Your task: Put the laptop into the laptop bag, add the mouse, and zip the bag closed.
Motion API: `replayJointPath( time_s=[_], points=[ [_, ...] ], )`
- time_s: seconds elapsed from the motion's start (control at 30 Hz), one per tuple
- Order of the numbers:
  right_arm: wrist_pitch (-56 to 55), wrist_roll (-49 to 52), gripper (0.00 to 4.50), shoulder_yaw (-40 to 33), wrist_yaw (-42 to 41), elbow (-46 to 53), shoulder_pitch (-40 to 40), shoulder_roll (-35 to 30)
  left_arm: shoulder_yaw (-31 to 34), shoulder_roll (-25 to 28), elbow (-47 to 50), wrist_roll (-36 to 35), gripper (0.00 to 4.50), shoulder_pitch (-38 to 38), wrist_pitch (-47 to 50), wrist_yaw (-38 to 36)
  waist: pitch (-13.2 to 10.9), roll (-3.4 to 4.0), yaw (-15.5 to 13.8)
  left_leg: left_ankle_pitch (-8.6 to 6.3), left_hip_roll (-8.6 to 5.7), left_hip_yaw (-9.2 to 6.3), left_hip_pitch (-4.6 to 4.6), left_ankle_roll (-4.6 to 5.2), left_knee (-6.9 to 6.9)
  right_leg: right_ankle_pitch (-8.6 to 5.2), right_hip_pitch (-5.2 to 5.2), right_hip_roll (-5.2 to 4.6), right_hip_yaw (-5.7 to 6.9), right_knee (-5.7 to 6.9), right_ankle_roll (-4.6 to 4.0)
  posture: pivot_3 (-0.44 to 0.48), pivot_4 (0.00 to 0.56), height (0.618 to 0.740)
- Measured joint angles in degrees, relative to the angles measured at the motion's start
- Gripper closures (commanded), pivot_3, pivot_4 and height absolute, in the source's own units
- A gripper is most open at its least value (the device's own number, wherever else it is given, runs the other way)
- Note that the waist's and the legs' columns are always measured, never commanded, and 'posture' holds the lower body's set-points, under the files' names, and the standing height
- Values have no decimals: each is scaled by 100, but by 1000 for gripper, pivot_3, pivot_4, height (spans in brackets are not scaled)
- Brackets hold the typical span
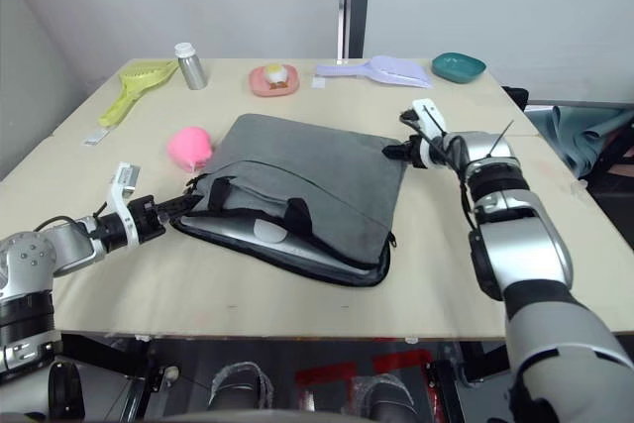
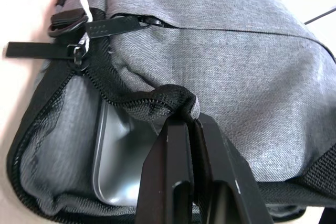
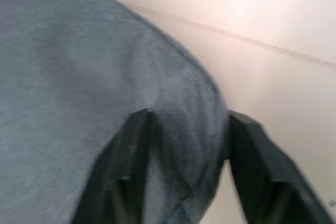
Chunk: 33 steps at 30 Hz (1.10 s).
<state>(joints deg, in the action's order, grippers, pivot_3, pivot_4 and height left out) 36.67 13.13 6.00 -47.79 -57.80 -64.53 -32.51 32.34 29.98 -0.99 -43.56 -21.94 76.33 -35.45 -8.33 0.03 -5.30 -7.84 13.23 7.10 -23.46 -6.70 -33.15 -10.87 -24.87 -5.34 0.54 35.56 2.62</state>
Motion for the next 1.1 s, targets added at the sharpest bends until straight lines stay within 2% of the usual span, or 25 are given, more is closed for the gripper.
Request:
replayJointPath(
  time_s=[0.1,0.23,0.3,0.43,0.5,0.57,0.63,0.83,1.07,1.1],
  points=[
    [821,247,235,-183,-530,1114,545,-653,-105,6,-96,-41,4500,5,-174,-44,0,0,-78,8,-1,-12,-14,12,-2,0,1,-1,13,-9,0,0,150,740],
    [2376,1057,235,-1103,-752,3258,1774,-1615,-203,102,-267,-77,4500,70,-405,-161,3,-4,-132,8,0,-11,-12,14,3,0,4,1,10,-19,1,0,150,740],
    [3099,1513,235,-1616,-745,4338,2429,-1798,-221,161,-387,-74,4500,94,-505,-224,4,-4,-117,5,3,0,9,12,8,1,8,3,1,-14,3,0,150,740],
    [4451,2390,235,-2678,-485,6093,3441,-1631,-315,217,-568,-70,4500,129,-704,-276,7,-1,-65,-25,4,30,66,-36,12,1,34,3,-35,-1,6,0,150,740],
    [5087,2726,235,-3219,-183,6938,3982,-1133,-360,218,-619,-77,4500,153,-780,-304,21,-7,-69,-25,6,37,97,-37,11,2,54,3,-42,1,7,0,150,740],
    [5419,2980,235,-3392,168,7478,4522,-539,-422,218,-632,-79,4500,192,-836,-345,24,-3,-71,-28,5,43,126,-40,14,0,79,1,-47,-2,9,0,150,740],
    [5557,3175,235,-3432,547,7733,4946,-47,-450,219,-648,-89,4500,219,-876,-397,21,7,-62,-28,-2,54,131,-41,19,-1,77,-5,-59,-4,10,0,150,740],
    [5556,3362,235,-3635,1320,7865,5006,635,-539,240,-715,-115,4500,247,-945,-501,25,12,-51,-28,-3,54,137,-47,36,-10,79,-5,-60,-8,26,0,150,740],
    [5503,3356,235,-3499,1601,7627,5074,771,-572,278,-724,-177,4500,228,-903,-514,26,14,-77,-26,-4,52,137,-62,81,-14,78,-3,-47,-33,35,0,150,740],
    [5480,3356,470,-3391,1616,7616,5081,779,-571,278,-724,-179,4500,213,-885,-501,27,14,-76,-25,-4,52,138,-63,84,-14,78,-3,-47,-34,35,0,150,740]
  ],
)
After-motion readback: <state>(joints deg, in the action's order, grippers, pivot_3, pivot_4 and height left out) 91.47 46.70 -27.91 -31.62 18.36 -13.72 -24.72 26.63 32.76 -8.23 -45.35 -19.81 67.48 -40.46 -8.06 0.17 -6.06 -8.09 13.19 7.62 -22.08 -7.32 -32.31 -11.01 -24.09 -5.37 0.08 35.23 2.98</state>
